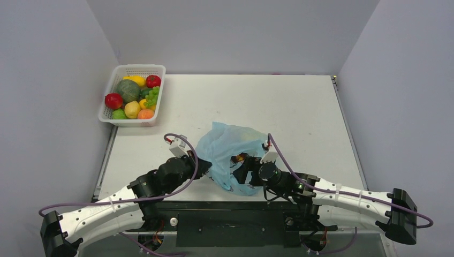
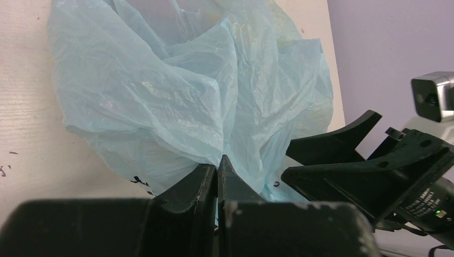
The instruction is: Take the fake fruits out of the plastic bag
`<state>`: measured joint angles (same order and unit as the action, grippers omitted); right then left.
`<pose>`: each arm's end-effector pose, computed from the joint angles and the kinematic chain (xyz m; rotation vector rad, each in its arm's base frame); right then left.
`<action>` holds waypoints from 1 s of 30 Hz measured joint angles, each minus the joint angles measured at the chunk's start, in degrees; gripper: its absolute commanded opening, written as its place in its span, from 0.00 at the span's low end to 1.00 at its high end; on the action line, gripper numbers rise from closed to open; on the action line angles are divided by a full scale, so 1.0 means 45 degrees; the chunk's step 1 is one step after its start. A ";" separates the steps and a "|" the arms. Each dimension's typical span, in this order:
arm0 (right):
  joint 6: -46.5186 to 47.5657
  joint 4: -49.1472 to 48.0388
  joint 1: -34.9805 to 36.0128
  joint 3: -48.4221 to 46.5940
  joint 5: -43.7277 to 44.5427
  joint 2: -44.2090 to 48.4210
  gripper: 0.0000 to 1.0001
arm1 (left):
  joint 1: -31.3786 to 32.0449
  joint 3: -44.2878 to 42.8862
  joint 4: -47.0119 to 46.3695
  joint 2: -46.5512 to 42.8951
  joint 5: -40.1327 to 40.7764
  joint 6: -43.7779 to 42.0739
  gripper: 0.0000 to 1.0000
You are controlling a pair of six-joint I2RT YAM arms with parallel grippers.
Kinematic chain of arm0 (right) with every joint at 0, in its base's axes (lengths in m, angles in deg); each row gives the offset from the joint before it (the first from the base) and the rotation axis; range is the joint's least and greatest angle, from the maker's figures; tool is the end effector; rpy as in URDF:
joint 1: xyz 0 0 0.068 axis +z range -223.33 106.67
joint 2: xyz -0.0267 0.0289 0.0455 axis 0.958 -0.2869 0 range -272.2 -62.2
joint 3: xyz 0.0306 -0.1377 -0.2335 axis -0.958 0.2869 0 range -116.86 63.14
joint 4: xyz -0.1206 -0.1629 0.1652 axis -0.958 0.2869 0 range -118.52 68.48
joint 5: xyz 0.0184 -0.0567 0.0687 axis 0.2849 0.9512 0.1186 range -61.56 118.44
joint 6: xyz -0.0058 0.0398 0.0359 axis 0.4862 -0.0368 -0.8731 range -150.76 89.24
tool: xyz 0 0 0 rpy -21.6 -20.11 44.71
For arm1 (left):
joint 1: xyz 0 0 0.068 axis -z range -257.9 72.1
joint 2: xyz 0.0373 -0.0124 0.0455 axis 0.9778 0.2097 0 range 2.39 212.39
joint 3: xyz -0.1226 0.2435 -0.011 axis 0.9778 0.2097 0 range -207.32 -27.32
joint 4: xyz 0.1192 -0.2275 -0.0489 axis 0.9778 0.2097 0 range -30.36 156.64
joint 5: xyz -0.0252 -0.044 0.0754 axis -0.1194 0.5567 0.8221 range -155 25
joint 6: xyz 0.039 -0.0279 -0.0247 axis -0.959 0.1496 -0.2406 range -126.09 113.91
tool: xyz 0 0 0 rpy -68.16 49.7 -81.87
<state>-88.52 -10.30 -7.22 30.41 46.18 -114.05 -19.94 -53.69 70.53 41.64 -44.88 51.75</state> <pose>0.0885 0.1730 0.2321 0.0097 2.3253 0.8419 0.0985 -0.1342 0.2411 -0.2383 2.0771 -0.9516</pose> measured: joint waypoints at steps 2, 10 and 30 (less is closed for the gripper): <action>-0.0544 -0.0899 0.0000 0.0622 -0.0189 -0.0015 0.85 | 0.0000 -0.0010 0.0112 -0.0049 0.0000 0.0005 0.00; -0.3099 -0.2157 -0.0044 0.1049 0.0189 -0.0170 0.93 | 0.0000 -0.0010 0.0243 -0.0233 0.0000 0.0034 0.00; -0.5824 -0.4969 -0.1773 0.3376 -0.0627 0.0248 0.00 | 0.0000 -0.1098 0.2822 -0.1137 -0.0015 -0.0291 0.53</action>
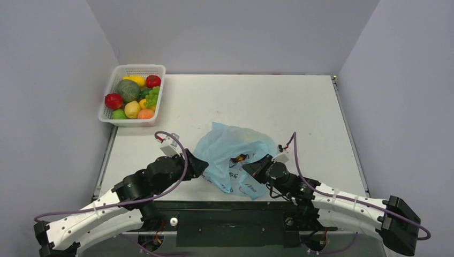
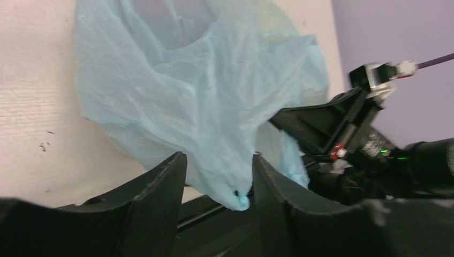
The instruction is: Take the fake fruits out of the plastic bag
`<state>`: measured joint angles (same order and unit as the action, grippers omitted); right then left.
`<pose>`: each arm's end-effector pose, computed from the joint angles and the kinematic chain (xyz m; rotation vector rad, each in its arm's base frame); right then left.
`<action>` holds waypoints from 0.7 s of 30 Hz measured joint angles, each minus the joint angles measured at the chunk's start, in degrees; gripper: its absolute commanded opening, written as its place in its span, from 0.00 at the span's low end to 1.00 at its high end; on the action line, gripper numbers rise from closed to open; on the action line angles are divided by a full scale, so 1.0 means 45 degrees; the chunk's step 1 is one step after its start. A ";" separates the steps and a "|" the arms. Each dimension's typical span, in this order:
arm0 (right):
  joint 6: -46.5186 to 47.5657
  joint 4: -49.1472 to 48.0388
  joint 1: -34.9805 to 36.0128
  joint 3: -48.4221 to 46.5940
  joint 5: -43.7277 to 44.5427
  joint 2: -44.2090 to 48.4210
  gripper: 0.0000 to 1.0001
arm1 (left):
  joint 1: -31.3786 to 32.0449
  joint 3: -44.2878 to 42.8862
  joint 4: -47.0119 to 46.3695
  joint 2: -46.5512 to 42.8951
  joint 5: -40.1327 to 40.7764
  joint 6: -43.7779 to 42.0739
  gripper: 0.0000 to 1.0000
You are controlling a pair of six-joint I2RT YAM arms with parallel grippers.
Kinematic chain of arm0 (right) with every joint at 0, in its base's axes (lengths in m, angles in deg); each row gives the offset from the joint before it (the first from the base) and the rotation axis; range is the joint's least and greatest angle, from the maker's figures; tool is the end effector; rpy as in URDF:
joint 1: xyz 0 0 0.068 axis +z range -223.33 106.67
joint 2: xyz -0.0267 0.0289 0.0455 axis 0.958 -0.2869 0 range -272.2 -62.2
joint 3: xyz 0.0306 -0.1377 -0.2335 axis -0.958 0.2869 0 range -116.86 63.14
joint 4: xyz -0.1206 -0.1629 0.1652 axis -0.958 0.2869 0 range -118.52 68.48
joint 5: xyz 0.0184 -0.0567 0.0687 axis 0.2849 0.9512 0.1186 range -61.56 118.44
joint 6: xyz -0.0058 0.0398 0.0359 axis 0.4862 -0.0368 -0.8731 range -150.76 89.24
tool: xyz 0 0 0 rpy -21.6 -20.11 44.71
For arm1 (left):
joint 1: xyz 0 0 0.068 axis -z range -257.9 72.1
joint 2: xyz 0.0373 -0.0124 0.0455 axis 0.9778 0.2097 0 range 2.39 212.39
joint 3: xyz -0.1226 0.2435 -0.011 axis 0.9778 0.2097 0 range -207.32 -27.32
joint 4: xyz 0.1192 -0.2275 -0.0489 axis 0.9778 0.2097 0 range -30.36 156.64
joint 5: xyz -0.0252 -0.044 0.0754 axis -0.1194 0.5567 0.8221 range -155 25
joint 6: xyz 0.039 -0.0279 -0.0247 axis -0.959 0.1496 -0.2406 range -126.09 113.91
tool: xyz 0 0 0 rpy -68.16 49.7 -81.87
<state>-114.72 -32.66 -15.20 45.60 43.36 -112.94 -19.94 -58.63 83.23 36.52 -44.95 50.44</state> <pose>0.1059 0.1528 0.1813 0.6879 2.2063 1.1838 0.0874 -0.1167 0.2617 -0.2052 2.1150 -0.8990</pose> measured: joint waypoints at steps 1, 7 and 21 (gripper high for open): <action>0.0374 0.0019 -0.0029 0.0000 -0.0238 0.0223 0.00 | 0.0000 -0.0452 0.0515 -0.0228 -0.0068 -0.0107 0.60; 0.3871 0.0005 -0.0063 -0.0223 -0.2788 0.1957 0.00 | -0.0010 -0.3560 0.1734 -0.1209 -0.1715 -0.0991 0.59; 0.6654 0.2244 -0.0423 -0.0821 -0.3837 0.4639 0.00 | 0.2395 -0.4269 -0.0690 0.6785 -0.2934 -0.1817 0.22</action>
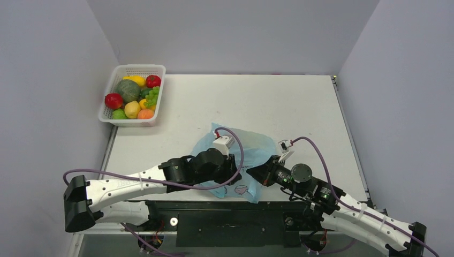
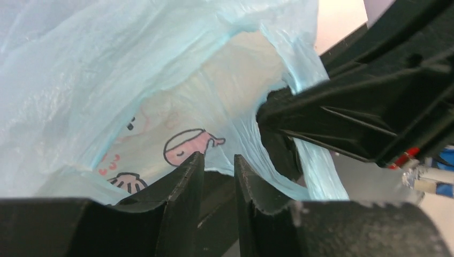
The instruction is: Take the fake fruits out of the plastic bag
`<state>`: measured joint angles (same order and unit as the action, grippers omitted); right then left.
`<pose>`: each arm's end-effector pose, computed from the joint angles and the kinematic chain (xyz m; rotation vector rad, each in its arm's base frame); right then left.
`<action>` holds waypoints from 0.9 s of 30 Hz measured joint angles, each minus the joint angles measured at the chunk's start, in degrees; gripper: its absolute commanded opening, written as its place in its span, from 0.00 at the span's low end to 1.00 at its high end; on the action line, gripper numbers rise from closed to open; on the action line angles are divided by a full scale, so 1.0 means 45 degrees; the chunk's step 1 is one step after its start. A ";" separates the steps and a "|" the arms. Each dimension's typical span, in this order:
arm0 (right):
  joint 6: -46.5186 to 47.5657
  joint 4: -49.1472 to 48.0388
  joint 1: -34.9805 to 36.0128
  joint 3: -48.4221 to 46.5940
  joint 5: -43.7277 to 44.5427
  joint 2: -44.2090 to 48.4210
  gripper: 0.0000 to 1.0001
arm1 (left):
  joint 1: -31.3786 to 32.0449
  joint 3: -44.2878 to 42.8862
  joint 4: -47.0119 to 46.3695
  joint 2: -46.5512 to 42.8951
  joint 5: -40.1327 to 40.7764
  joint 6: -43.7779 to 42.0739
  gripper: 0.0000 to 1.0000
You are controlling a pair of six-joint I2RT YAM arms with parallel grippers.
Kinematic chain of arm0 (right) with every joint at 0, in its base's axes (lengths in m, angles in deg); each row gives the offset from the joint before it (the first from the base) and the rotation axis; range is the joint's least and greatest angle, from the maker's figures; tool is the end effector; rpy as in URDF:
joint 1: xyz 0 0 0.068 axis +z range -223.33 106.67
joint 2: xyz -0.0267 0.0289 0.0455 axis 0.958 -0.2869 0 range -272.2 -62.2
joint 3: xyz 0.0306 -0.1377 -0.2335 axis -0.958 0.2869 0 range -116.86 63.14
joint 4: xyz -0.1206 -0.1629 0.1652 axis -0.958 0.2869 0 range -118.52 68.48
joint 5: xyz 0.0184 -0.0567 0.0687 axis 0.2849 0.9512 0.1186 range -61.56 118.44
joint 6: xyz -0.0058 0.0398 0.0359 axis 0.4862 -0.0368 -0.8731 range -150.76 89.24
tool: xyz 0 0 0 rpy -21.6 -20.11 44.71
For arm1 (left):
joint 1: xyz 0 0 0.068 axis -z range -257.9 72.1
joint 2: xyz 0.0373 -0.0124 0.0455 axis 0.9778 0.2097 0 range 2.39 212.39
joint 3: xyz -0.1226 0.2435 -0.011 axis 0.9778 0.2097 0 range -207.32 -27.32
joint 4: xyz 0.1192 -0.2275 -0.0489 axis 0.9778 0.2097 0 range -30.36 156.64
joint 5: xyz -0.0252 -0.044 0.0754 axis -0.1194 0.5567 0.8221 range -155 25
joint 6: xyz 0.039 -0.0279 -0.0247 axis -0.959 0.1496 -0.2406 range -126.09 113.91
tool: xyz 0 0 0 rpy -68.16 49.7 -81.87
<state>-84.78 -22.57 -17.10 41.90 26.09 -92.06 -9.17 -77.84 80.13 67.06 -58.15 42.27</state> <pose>0.0814 0.1242 0.2400 -0.0725 2.0613 1.3322 0.0944 -0.2306 0.2882 0.3445 2.3376 -0.9829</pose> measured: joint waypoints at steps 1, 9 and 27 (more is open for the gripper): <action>0.0024 0.0083 -0.0005 -0.0024 0.0005 0.0087 0.00 | 0.0112 0.0000 0.0010 0.0155 0.0340 0.0005 0.20; 0.0107 0.0355 -0.0015 -0.0219 0.0019 0.0223 0.00 | 0.0306 0.0180 -0.1579 0.1117 0.2171 0.0000 0.15; 0.0049 0.0525 -0.0015 -0.0238 0.0112 0.0403 0.00 | -0.0588 0.0364 -0.3177 0.3696 0.4435 -0.0223 0.25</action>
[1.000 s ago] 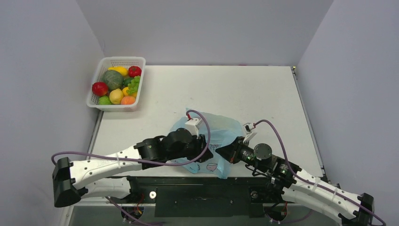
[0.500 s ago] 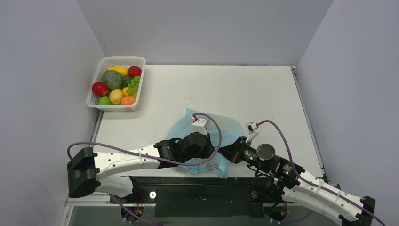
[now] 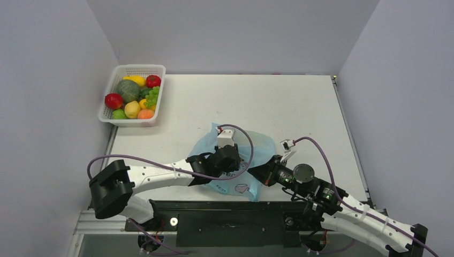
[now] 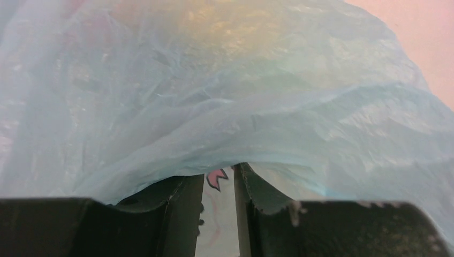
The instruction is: Take the fake fruits out of the plastic bag
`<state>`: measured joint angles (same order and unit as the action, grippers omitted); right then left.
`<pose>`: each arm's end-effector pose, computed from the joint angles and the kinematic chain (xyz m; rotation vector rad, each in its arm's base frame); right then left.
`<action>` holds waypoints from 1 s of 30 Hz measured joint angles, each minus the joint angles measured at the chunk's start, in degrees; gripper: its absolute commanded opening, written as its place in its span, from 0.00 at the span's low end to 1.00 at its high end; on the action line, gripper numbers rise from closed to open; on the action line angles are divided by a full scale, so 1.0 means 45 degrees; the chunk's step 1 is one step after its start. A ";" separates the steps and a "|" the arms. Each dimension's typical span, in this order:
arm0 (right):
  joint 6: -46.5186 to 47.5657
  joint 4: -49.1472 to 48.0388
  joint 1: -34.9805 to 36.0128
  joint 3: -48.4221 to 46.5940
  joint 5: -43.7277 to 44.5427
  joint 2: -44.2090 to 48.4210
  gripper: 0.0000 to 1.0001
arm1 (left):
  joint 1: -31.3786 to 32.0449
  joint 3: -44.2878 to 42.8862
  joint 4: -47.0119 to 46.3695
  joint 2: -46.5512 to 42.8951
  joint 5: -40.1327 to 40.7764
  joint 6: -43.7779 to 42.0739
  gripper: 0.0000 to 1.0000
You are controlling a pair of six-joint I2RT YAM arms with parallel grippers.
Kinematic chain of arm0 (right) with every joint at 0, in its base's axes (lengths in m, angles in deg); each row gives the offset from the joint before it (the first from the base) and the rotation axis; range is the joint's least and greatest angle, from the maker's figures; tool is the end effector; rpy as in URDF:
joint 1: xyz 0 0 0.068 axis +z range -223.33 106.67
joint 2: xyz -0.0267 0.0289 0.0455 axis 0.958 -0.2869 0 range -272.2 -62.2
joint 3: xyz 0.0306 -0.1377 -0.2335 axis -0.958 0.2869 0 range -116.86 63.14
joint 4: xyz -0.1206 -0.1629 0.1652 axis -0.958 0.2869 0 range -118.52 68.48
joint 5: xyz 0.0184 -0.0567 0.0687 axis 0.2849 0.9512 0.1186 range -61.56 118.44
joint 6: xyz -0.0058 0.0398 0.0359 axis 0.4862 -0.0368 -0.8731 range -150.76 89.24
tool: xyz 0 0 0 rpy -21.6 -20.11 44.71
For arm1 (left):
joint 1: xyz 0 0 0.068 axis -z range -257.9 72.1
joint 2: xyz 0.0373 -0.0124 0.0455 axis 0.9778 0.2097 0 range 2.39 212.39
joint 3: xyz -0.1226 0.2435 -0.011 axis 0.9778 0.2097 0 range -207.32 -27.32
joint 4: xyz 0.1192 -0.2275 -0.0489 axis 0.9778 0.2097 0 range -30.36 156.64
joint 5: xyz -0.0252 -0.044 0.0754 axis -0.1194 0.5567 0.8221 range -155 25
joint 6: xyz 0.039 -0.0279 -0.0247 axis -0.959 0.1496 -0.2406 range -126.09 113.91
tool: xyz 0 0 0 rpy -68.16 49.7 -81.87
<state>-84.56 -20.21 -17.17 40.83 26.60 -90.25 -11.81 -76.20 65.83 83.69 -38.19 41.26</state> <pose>0.0789 0.1196 0.2463 -0.0679 2.0480 1.3284 0.1370 -0.2692 0.2277 0.1097 2.2230 -0.6002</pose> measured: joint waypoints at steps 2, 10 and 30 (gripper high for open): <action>-0.0010 0.0005 0.0000 0.0000 0.0010 0.0039 0.00 | -0.0214 -0.0005 -0.0170 0.0330 0.0262 -0.0112 0.29; -0.0044 0.0102 -0.0058 0.0000 0.0029 0.0044 0.00 | -0.0651 -0.0967 -0.0243 0.1758 0.1224 -0.0617 0.59; -0.0024 0.0466 -0.0340 0.0015 0.0228 0.0738 0.00 | -0.1229 -0.3750 0.0491 0.5629 0.1923 -0.0631 0.73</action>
<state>-84.67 -18.11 -18.70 40.90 27.62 -86.93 -17.34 -93.08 68.04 109.02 -29.54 38.42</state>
